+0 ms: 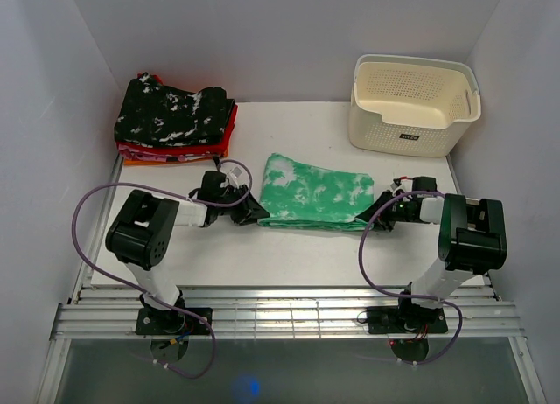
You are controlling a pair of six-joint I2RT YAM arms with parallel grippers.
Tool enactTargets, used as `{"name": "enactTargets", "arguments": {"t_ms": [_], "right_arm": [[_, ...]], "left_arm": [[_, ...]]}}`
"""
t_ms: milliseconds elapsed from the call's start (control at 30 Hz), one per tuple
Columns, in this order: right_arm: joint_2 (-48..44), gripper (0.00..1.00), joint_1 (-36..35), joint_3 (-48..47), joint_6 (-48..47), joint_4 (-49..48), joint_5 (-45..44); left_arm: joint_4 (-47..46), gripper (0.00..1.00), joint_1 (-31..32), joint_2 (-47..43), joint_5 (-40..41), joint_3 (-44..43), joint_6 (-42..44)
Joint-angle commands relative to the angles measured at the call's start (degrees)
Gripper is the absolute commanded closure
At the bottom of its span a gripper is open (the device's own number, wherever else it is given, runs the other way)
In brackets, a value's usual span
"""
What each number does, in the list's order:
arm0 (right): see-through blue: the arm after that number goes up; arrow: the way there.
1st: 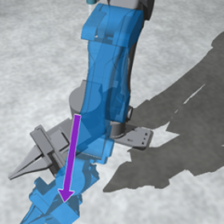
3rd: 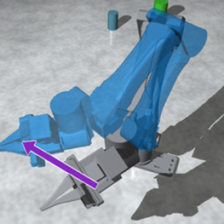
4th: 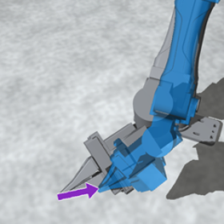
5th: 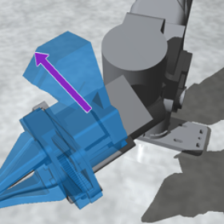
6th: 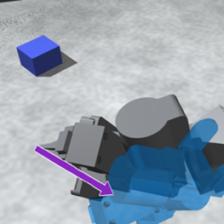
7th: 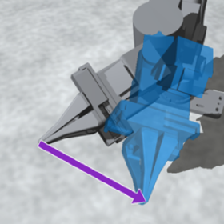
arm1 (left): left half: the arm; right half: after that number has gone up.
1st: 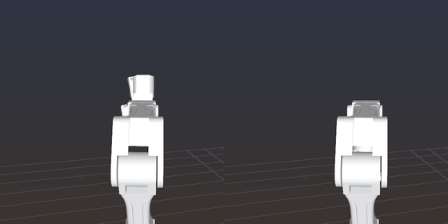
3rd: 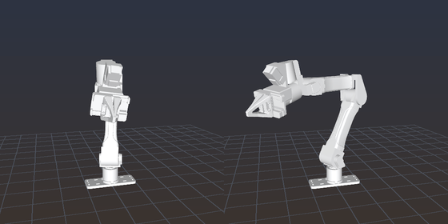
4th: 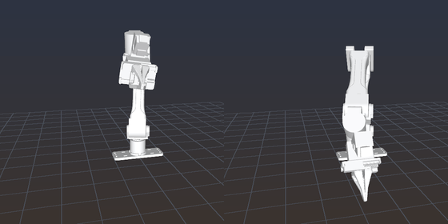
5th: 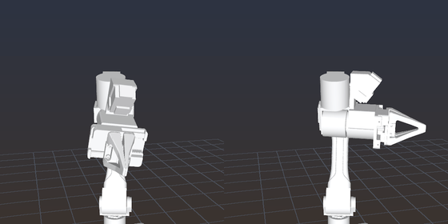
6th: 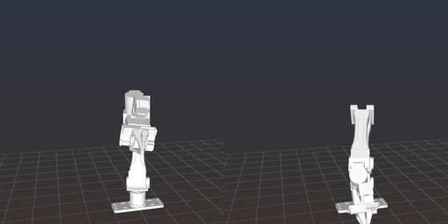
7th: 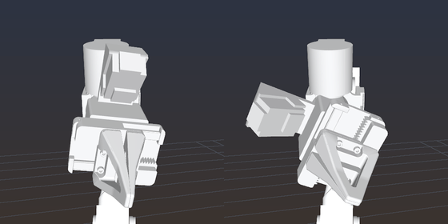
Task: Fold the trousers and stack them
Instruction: Neatly place the folded trousers to the corner
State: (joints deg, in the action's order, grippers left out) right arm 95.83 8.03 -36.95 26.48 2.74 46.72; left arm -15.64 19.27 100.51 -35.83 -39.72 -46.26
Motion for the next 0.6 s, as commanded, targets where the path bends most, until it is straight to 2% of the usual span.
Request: {"name": "enactTargets", "arguments": {"t_ms": [0, 33, 100, 133, 367, 433, 567], "right_arm": [[-1.5, 0.92, -2.2, -1.5, -2.6, 2.7, -4.5], [-2.0, 0.92, -2.4, -2.2, -2.7, 3.1, -5.0], [-4.0, 0.92, -4.0, -3.4, -3.9, 4.3, -7.6], [-4.9, 0.92, -4.7, -4.6, -4.3, 5.4, -8.7], [-12.6, 0.92, -13.4, -13.4, -7.1, 9.2, -18.7], [-15.6, 0.92, -14.6, -14.9, -7.6, 9.1, -22.2], [-18.2, 0.92, -17.8, -19.9, -8.1, 8.3, -23.9]], "left_arm": [[5.8, 0.63, 0.6, -0.4, 6.1, -0.6, 3.1], [6.8, 0.7, 0.4, -1.7, 6.8, -1.3, 3.6], [9.0, 0.93, 0.2, -3.4, 7.4, -3.4, 6.2], [10.4, 1.0, 0.2, -4.3, 9.4, -4.4, 7.3], [27.0, 1.0, 0.2, -10.1, 15.8, -17.1, 24.1], [27.2, 1.0, 0.2, -14.3, 17.2, -19.1, 27.8], [28.0, 1.0, 0.2, -20.3, 20.8, -23.4, 36.9]]}}
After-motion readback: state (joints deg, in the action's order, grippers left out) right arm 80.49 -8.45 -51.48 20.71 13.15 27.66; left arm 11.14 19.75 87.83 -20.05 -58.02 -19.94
